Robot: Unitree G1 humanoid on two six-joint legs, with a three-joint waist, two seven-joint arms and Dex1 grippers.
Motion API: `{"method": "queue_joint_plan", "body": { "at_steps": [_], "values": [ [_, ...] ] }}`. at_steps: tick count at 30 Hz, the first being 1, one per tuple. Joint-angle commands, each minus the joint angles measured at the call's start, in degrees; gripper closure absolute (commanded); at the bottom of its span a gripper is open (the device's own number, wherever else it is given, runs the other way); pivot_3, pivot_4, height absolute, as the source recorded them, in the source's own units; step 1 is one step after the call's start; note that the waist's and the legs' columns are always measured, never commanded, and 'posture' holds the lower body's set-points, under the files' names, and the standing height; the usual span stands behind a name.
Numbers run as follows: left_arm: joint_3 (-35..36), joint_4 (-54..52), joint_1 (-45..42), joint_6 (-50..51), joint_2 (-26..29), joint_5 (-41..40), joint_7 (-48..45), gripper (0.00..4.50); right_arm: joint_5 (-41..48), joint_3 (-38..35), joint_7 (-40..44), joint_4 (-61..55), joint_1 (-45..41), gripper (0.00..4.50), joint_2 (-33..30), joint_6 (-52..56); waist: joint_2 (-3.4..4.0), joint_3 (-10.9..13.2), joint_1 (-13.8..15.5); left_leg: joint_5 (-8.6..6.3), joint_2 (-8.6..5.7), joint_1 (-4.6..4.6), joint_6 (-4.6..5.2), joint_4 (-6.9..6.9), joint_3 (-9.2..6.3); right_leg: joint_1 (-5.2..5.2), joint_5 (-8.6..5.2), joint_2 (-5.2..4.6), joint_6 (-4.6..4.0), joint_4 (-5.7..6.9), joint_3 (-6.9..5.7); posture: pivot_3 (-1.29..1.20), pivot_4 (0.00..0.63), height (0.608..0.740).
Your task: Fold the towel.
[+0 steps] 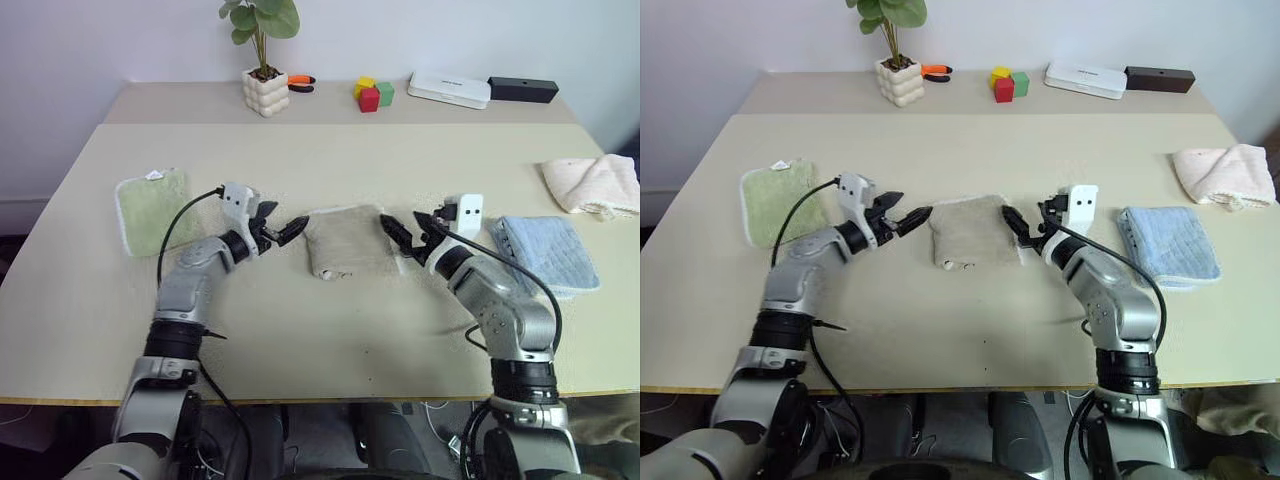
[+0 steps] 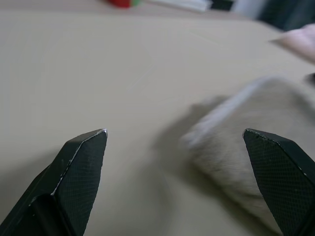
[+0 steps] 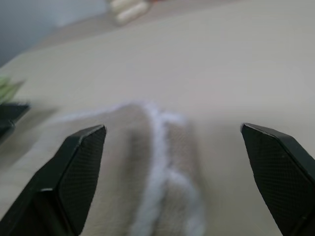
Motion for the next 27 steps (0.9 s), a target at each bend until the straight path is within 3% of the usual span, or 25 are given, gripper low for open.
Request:
{"method": "queue_joint_plan", "body": {
  "at_steps": [1, 9, 14, 17, 24, 27],
  "values": [
    [1.79, -7.89, 0.54, 2.54, 4.68, -6.08, -8.60, 0.00, 0.06, 1.78, 1.45, -0.85, -3.18, 0.06, -2.39, 3.99, 0.00, 0.00, -0.01, 0.00, 0.00, 0.00, 0.00, 0.00, 0.00, 0.00, 0.00, 0.00, 0.00, 0.00, 0.00, 0.00, 0.150, 0.740],
    [2.10, -16.10, 5.63, 6.54, 16.57, -9.91, -19.31, 0.00, -5.49, 7.28, -0.46, 5.36, -5.76, 0.06, -3.25, 9.84, 0.01, 0.01, -0.83, 0.00, 0.01, -0.02, 0.01, -0.02, 0.01, -0.02, -0.01, 0.00, -0.01, -0.02, 0.00, 0.00, 0.150, 0.740],
    [2.52, -18.12, 7.18, 6.48, 16.75, -10.74, -17.71, 0.00, -4.51, 9.04, 2.90, 5.87, -5.60, 0.06, -3.89, 14.60, -0.05, -0.02, -1.04, -0.01, 0.01, 0.00, 0.01, 0.00, 0.00, 0.02, -0.01, -0.01, -0.01, -0.02, 0.00, 0.00, 0.150, 0.740],
    [2.33, -19.01, 7.47, 5.76, 14.93, -10.39, -14.97, 0.00, 2.17, 6.07, 6.03, 4.44, -7.03, 0.83, -2.31, 22.27, -0.05, -0.03, -1.26, -0.01, 0.03, 0.01, 0.02, -0.01, 0.00, 0.02, -0.01, 0.01, -0.01, -0.02, 0.00, 0.00, 0.150, 0.740],
    [1.42, -18.39, 7.48, 3.10, 11.82, -8.93, -11.69, 0.00, 7.63, -0.58, 4.82, 3.79, -9.16, 4.33, 1.27, 27.70, -0.01, 0.00, -1.46, -0.02, 0.09, 0.01, 0.03, -0.02, -0.01, -0.04, -0.01, 0.09, -0.02, 0.05, 0.01, 0.00, 0.150, 0.740],
    [0.92, -17.47, 6.95, 2.25, 11.17, -8.45, -11.31, 0.00, 8.57, -5.01, 2.10, 5.19, -10.08, 4.49, 3.16, 27.61, -0.01, 0.00, -1.31, -0.02, 0.07, 0.00, 0.03, -0.01, 0.01, -0.04, -0.01, 0.06, -0.01, 0.03, 0.01, 0.00, 0.150, 0.740]
  ]
}}
